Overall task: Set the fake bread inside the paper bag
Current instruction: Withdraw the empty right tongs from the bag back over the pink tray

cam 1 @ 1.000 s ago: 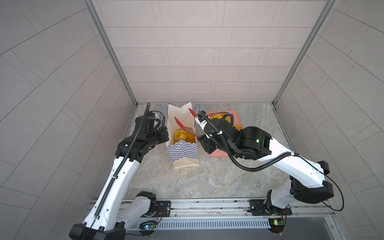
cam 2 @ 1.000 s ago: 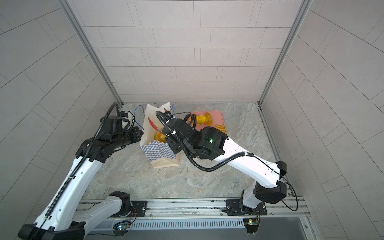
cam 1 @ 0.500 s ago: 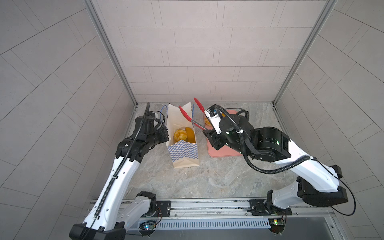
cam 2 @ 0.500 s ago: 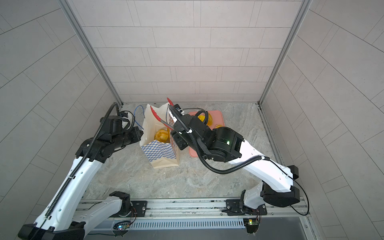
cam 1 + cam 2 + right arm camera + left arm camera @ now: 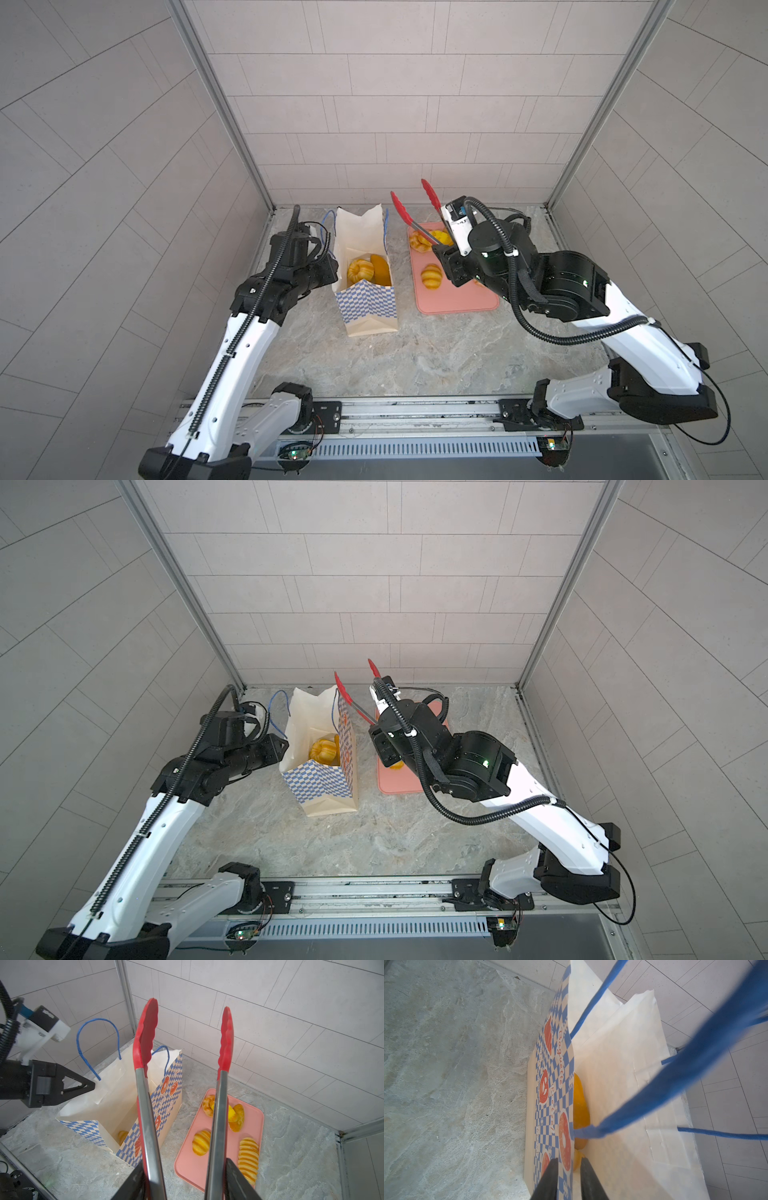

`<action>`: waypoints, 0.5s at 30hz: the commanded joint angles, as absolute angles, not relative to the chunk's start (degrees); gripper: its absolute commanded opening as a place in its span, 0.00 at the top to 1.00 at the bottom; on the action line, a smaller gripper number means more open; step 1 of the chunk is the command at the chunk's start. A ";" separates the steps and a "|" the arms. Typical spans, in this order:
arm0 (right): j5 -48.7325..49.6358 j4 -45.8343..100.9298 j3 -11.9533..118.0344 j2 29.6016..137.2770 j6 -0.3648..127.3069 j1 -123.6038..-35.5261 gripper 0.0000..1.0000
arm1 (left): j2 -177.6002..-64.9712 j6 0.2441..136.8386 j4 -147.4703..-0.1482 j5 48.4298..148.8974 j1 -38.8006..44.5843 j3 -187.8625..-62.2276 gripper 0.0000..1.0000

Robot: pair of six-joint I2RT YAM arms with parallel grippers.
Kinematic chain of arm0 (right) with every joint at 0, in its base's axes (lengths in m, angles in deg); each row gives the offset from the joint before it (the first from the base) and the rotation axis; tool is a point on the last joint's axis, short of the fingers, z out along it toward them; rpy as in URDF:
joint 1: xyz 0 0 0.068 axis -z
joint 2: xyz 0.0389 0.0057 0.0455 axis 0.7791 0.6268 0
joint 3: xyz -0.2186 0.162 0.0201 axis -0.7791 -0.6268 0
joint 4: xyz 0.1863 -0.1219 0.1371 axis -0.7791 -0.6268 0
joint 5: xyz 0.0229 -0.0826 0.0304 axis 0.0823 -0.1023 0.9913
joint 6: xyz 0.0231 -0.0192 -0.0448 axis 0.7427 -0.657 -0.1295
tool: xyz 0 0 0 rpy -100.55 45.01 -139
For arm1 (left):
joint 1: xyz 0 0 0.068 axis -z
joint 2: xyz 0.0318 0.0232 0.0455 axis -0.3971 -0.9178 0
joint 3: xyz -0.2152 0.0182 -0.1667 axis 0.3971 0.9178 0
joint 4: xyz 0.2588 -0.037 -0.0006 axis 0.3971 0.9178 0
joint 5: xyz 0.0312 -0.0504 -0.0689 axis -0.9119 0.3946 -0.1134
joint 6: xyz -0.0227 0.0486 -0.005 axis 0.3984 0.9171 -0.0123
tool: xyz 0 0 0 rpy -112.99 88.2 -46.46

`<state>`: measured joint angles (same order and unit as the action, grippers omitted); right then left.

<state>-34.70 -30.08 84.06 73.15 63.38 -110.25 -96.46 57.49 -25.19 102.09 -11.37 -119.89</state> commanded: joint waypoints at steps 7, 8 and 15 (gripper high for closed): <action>-33.93 -26.95 75.84 68.38 66.13 -104.19 0.44 | -96.25 57.57 -24.76 101.73 -11.27 -121.33 0.70; -33.30 -26.65 74.57 68.04 66.59 -103.41 0.45 | -96.32 57.51 -24.70 101.69 -11.25 -121.31 0.70; -30.64 -25.51 67.73 66.57 68.42 -100.37 0.45 | -96.61 57.73 -24.66 101.85 -11.27 -121.67 0.72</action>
